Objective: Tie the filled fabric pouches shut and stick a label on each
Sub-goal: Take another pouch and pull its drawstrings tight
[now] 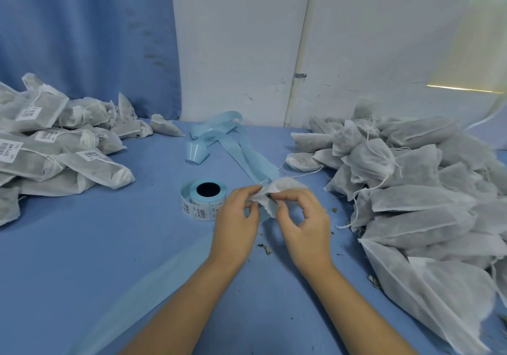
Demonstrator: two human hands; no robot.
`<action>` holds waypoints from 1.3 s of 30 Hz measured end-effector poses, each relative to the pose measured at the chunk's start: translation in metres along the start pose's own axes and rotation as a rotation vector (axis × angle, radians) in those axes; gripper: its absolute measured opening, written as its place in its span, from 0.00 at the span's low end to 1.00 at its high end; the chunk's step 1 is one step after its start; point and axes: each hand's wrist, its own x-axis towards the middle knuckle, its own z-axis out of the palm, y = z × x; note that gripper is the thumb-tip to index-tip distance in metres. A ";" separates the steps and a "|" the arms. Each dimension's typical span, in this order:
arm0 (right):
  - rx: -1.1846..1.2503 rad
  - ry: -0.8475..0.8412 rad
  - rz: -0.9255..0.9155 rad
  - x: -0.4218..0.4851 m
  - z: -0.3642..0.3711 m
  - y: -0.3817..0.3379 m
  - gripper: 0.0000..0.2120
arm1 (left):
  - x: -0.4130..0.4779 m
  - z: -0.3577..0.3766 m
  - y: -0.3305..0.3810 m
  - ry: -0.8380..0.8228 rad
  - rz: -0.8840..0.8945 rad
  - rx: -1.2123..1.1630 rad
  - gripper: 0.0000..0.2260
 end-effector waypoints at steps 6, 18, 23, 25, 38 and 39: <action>-0.164 0.045 0.158 -0.001 0.006 0.002 0.20 | 0.002 0.001 -0.004 0.094 0.040 0.048 0.05; -0.071 0.017 0.372 0.004 -0.003 0.007 0.24 | -0.009 0.007 -0.004 0.020 0.339 0.225 0.01; -0.020 -0.114 0.303 0.004 -0.003 0.009 0.30 | -0.011 0.006 -0.002 0.005 0.402 0.287 0.01; -0.005 -0.176 0.357 0.007 -0.003 0.011 0.25 | -0.012 0.006 -0.003 0.005 0.396 0.307 0.01; 0.396 0.105 0.620 0.013 -0.008 0.011 0.16 | -0.006 0.003 -0.012 0.010 0.337 0.312 0.02; 0.415 0.092 0.611 0.013 -0.007 0.011 0.18 | -0.006 0.004 -0.012 -0.006 0.346 0.331 0.03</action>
